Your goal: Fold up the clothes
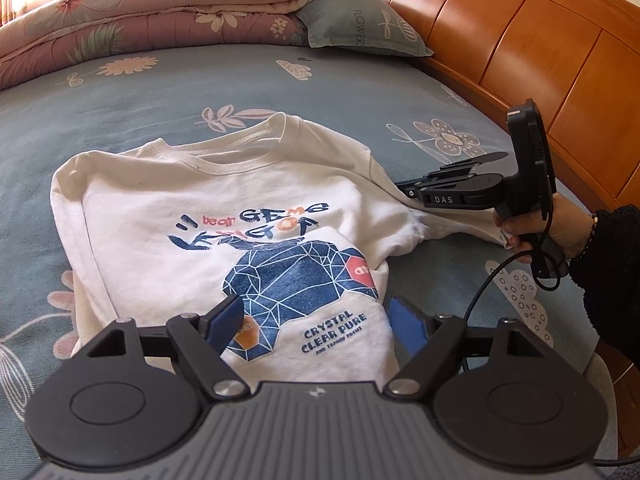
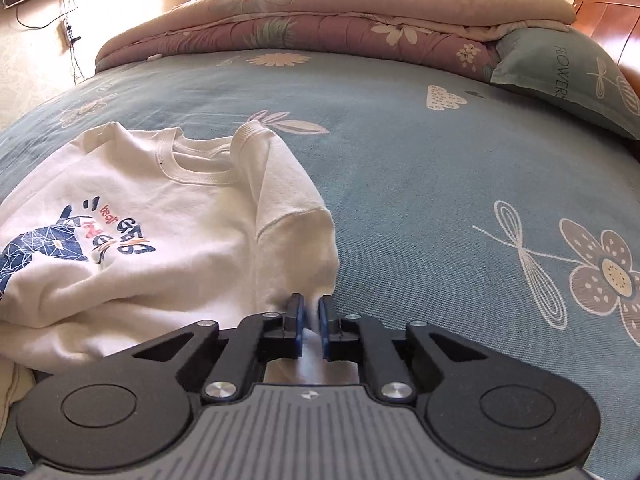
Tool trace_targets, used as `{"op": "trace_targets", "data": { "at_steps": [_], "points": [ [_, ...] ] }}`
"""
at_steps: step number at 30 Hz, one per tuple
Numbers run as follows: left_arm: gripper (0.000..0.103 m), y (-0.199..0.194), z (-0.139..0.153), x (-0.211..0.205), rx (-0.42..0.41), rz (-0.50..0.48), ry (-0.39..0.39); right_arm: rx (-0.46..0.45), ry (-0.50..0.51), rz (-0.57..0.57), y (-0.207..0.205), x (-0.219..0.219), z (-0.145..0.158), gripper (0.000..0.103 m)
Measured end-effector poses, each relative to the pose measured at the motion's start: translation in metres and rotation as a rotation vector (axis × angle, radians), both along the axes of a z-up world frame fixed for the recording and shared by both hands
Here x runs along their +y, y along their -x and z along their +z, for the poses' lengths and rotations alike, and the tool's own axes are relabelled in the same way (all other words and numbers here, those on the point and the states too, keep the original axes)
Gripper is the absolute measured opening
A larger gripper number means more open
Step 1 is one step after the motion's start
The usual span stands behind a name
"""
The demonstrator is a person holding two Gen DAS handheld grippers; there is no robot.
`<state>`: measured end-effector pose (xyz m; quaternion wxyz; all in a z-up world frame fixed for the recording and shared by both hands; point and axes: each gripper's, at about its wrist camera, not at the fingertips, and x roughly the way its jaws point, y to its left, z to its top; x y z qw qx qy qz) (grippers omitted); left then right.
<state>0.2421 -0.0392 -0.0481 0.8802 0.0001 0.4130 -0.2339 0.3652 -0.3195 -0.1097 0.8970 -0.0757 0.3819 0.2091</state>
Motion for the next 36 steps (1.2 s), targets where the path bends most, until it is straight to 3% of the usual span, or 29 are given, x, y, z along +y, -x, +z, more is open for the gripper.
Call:
{"op": "trace_targets", "data": {
  "at_steps": [4, 6, 8, 13, 16, 20, 23, 26, 28, 31, 33, 36],
  "points": [
    [0.08, -0.001, 0.001, 0.002, -0.003, 0.003, 0.006, -0.075, 0.13, -0.021, -0.008, 0.006, 0.007, 0.004],
    [0.08, -0.002, 0.001, 0.002, -0.006, 0.004, 0.006, -0.163, 0.198, -0.102, -0.021, 0.002, 0.015, 0.004],
    [0.08, -0.002, 0.002, 0.003, -0.009, 0.005, 0.012, -0.205, 0.183, -0.173, -0.036, -0.009, 0.023, 0.006],
    [0.08, -0.002, 0.002, 0.008, -0.016, 0.011, 0.021, -0.162, 0.053, -0.258, -0.052, -0.03, 0.035, 0.009],
    [0.08, -0.004, 0.001, 0.01, -0.016, 0.019, 0.023, -0.095, -0.064, -0.198, -0.047, -0.024, 0.034, 0.011],
    [0.08, -0.007, -0.002, 0.013, -0.007, 0.032, 0.03, 0.003, -0.051, -0.124, -0.054, 0.007, 0.007, 0.018],
    [0.08, -0.008, -0.004, 0.016, 0.003, 0.049, 0.023, -0.053, -0.028, -0.148, -0.066, 0.017, -0.007, 0.021],
    [0.08, -0.005, -0.001, 0.018, 0.002, 0.059, 0.016, 0.015, -0.138, -0.233, -0.086, 0.003, 0.0, 0.023],
    [0.08, -0.001, 0.002, 0.02, -0.007, 0.06, 0.015, 0.022, -0.182, -0.237, -0.079, -0.013, 0.014, 0.026],
    [0.08, 0.003, 0.003, 0.02, -0.01, 0.056, 0.019, -0.048, -0.128, -0.227, -0.042, -0.051, 0.037, 0.046],
    [0.08, 0.005, 0.003, 0.019, -0.01, 0.052, 0.015, -0.076, -0.066, -0.246, -0.017, -0.082, 0.047, 0.047],
    [0.08, 0.008, 0.005, 0.013, -0.011, 0.041, 0.014, -0.042, 0.009, -0.277, 0.017, -0.13, 0.043, 0.048]
  ]
}}
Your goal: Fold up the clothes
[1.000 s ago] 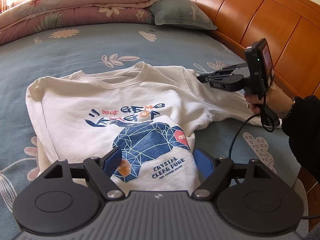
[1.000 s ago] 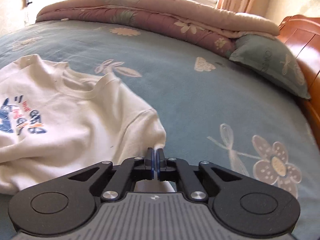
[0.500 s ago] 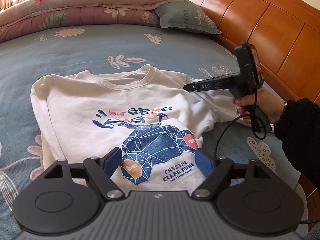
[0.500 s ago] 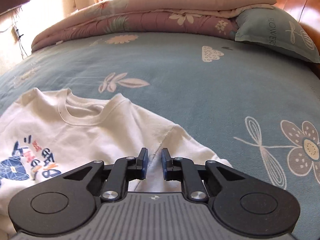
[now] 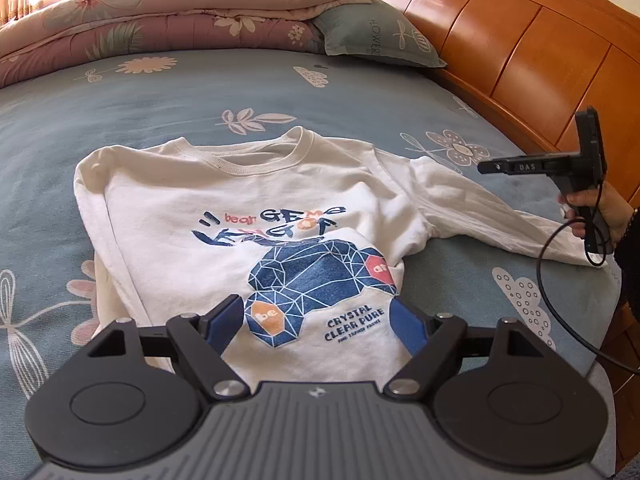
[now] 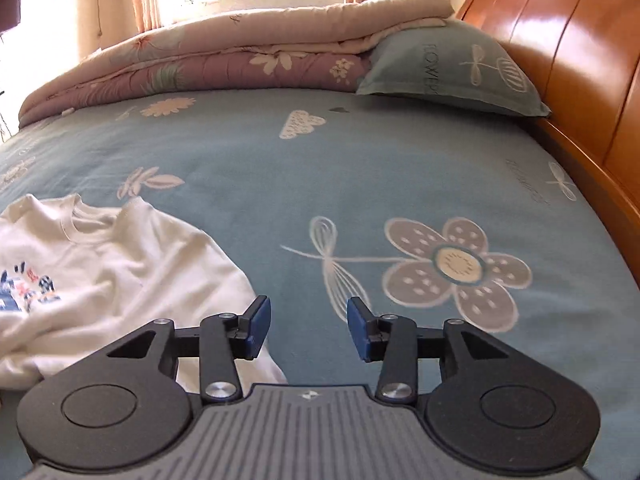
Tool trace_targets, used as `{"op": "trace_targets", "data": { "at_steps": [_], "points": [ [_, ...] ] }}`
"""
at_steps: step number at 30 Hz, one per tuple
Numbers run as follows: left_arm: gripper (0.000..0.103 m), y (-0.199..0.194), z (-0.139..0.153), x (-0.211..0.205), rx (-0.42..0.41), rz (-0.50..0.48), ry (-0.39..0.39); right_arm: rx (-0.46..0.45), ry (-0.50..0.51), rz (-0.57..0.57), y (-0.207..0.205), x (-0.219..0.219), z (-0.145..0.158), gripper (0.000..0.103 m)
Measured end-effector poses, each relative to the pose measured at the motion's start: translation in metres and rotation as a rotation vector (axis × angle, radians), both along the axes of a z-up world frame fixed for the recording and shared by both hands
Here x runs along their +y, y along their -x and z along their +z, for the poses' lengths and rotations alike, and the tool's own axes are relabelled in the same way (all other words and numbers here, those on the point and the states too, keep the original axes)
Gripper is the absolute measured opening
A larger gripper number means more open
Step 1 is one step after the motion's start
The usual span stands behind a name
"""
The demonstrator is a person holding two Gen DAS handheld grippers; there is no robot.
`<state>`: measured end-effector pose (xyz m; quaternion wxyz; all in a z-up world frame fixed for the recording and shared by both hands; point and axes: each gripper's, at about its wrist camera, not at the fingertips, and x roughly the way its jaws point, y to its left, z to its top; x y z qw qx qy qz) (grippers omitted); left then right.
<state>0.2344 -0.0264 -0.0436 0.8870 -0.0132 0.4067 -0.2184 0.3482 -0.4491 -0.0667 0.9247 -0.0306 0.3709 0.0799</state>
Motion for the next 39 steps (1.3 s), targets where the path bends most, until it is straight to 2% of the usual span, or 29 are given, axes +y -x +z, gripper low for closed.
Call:
{"op": "trace_targets", "data": {
  "at_steps": [3, 7, 9, 12, 13, 15, 16, 17, 19, 21, 22, 23, 24, 26, 29, 31, 35, 39],
  "points": [
    [0.08, 0.004, 0.005, -0.009, -0.01, -0.021, -0.002, 0.046, 0.011, 0.002, 0.028, -0.032, -0.012, 0.05],
    [0.08, 0.007, 0.011, -0.024, -0.019, -0.051, -0.014, 0.049, 0.012, 0.015, 0.049, -0.052, -0.023, 0.055],
    [0.08, 0.009, 0.014, -0.03, -0.02, -0.058, -0.02, 0.057, 0.019, 0.033, 0.05, -0.055, -0.029, 0.055],
    [0.08, 0.012, 0.016, -0.038, -0.024, -0.075, -0.023, 0.078, 0.096, 0.089, 0.048, -0.047, -0.042, 0.055],
    [0.08, 0.013, 0.017, -0.04, -0.025, -0.081, -0.025, 0.069, 0.107, 0.099, 0.049, -0.046, -0.041, 0.051],
    [0.08, 0.013, 0.017, -0.044, -0.023, -0.086, -0.038, 0.055, 0.142, 0.082, 0.05, -0.042, -0.04, 0.013],
    [0.08, 0.013, 0.017, -0.045, -0.022, -0.086, -0.041, 0.048, 0.16, 0.074, 0.05, -0.04, -0.04, 0.005],
    [0.08, 0.012, 0.017, -0.045, -0.022, -0.085, -0.044, 0.041, 0.177, 0.065, 0.05, -0.038, -0.039, 0.005],
    [0.08, 0.012, 0.018, -0.046, -0.024, -0.079, -0.048, 0.024, 0.207, 0.039, 0.05, -0.035, -0.038, 0.004],
    [0.08, 0.012, 0.02, -0.046, -0.026, -0.075, -0.05, -0.013, 0.171, -0.08, 0.045, -0.048, -0.033, 0.005],
    [0.08, 0.013, 0.021, -0.046, -0.03, -0.079, -0.048, -0.006, 0.133, -0.106, 0.042, -0.054, -0.032, 0.006],
    [0.08, 0.014, 0.022, -0.046, -0.033, -0.083, -0.048, -0.011, 0.136, -0.111, 0.042, -0.054, -0.031, 0.008],
    [0.08, 0.014, 0.022, -0.046, -0.035, -0.084, -0.049, -0.017, 0.141, -0.115, 0.042, -0.053, -0.03, 0.012],
    [0.08, 0.015, 0.022, -0.045, -0.035, -0.082, -0.053, -0.04, 0.172, -0.114, 0.046, -0.052, -0.025, 0.034],
    [0.08, 0.013, 0.021, -0.044, -0.029, -0.081, -0.049, -0.068, 0.136, -0.153, 0.055, -0.068, -0.015, 0.042],
    [0.08, 0.012, 0.019, -0.044, -0.027, -0.081, -0.051, -0.086, 0.084, -0.176, 0.06, -0.082, -0.009, 0.043],
    [0.08, 0.012, 0.016, -0.048, -0.019, -0.084, -0.047, -0.101, 0.015, -0.113, 0.045, -0.073, -0.002, 0.043],
    [0.08, 0.012, 0.014, -0.05, -0.016, -0.096, -0.052, -0.103, 0.009, 0.028, 0.014, -0.025, -0.003, 0.043]
  ]
}}
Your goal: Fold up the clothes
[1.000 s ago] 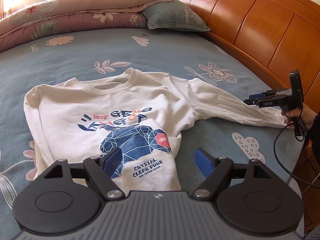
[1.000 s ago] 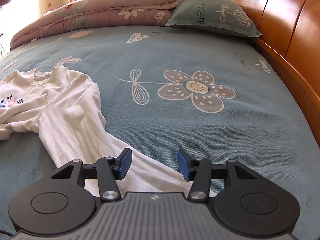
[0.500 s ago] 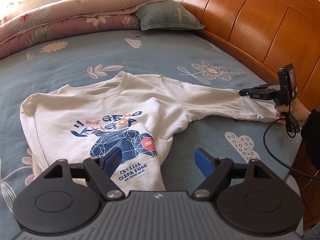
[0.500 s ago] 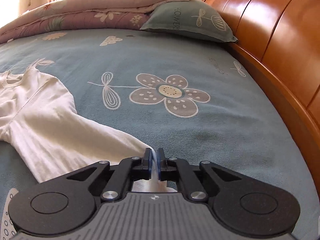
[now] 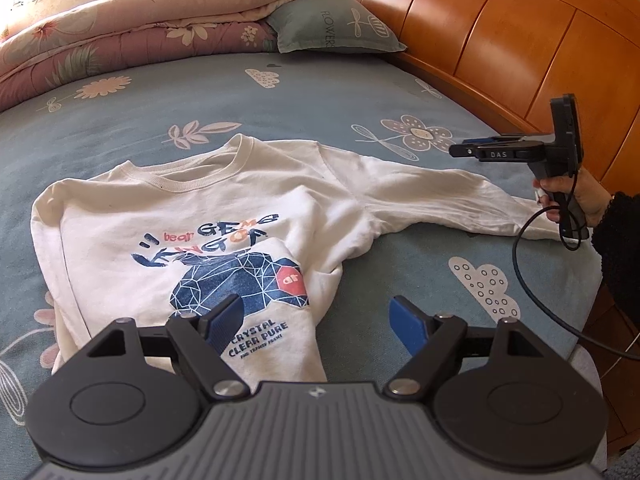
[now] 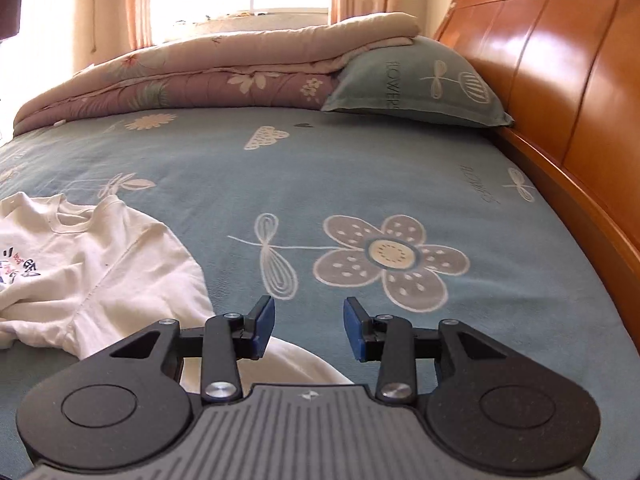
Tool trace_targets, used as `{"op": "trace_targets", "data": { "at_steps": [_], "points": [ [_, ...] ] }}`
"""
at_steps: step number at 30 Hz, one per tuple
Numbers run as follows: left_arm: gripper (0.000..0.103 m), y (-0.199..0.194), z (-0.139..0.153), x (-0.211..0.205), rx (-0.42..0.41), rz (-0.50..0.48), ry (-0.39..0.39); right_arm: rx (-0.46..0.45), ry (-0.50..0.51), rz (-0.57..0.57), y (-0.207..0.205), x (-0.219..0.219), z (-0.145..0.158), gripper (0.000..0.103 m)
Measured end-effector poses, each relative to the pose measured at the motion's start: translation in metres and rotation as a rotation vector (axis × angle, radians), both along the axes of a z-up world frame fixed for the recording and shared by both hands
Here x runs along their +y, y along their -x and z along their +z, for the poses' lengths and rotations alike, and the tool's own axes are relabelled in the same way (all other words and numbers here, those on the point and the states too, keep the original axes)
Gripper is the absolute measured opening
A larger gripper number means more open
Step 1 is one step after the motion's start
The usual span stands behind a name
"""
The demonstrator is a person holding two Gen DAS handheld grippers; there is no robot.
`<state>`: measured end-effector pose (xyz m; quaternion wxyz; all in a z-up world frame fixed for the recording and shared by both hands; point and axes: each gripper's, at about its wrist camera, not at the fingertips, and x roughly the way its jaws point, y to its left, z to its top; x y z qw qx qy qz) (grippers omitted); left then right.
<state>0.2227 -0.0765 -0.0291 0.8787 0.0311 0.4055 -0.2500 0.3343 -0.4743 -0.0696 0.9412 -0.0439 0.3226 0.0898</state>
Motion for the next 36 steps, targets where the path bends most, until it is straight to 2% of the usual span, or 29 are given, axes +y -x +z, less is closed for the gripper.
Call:
{"op": "trace_targets", "data": {
  "at_steps": [4, 7, 10, 12, 13, 14, 16, 19, 21, 23, 27, 28, 29, 31, 32, 34, 35, 36],
  "points": [
    [0.08, -0.003, -0.002, 0.005, 0.003, 0.012, -0.001, 0.044, 0.068, 0.108, -0.021, 0.045, -0.018, 0.043],
    [0.08, -0.005, -0.005, 0.011, 0.008, 0.021, -0.001, 0.086, 0.17, 0.157, -0.022, 0.068, -0.039, 0.043],
    [0.08, -0.009, -0.01, 0.015, 0.019, 0.032, 0.007, 0.064, 0.196, 0.158, -0.014, 0.072, -0.042, 0.043],
    [0.08, -0.01, -0.012, 0.016, 0.025, 0.036, 0.01, 0.082, 0.189, 0.171, -0.016, 0.074, -0.041, 0.035],
    [0.08, -0.01, -0.013, 0.017, 0.027, 0.035, 0.011, 0.094, 0.187, 0.182, -0.017, 0.075, -0.04, 0.016],
    [0.08, -0.01, -0.014, 0.017, 0.028, 0.035, 0.013, 0.1, 0.197, 0.188, -0.019, 0.078, -0.04, 0.004],
    [0.08, -0.01, -0.014, 0.017, 0.027, 0.036, 0.015, 0.061, 0.317, 0.152, -0.025, 0.086, -0.042, 0.004],
    [0.08, -0.009, -0.011, 0.019, 0.018, 0.041, 0.019, 0.049, 0.25, 0.023, -0.047, 0.072, -0.036, 0.003],
    [0.08, -0.007, -0.008, 0.022, 0.012, 0.037, 0.025, 0.016, 0.154, -0.021, -0.05, 0.061, -0.024, 0.007],
    [0.08, -0.006, -0.007, 0.024, 0.007, 0.041, 0.026, 0.011, 0.053, -0.024, -0.043, 0.055, -0.011, 0.02],
    [0.08, -0.007, -0.008, 0.027, 0.005, 0.052, 0.03, 0.081, -0.065, 0.016, -0.023, 0.059, -0.007, 0.027],
    [0.08, -0.008, -0.008, 0.027, 0.006, 0.054, 0.033, 0.108, -0.092, 0.024, -0.021, 0.063, -0.012, 0.033],
    [0.08, -0.008, -0.008, 0.027, 0.007, 0.052, 0.034, 0.126, -0.092, 0.024, -0.023, 0.067, -0.02, 0.038],
    [0.08, -0.008, -0.009, 0.026, 0.01, 0.051, 0.031, 0.157, -0.09, 0.019, -0.027, 0.076, -0.034, 0.039],
    [0.08, -0.008, -0.009, 0.026, 0.012, 0.051, 0.029, 0.143, -0.076, -0.01, -0.033, 0.076, -0.037, 0.047],
    [0.08, -0.007, -0.009, 0.025, 0.012, 0.056, 0.023, 0.115, -0.047, -0.067, -0.046, 0.077, -0.043, 0.053],
    [0.08, -0.007, -0.008, 0.026, 0.012, 0.058, 0.022, 0.105, -0.041, -0.099, -0.052, 0.076, -0.045, 0.062],
    [0.08, -0.006, -0.007, 0.026, 0.007, 0.057, 0.022, 0.116, -0.074, -0.141, -0.057, 0.07, -0.043, 0.062]
  ]
}}
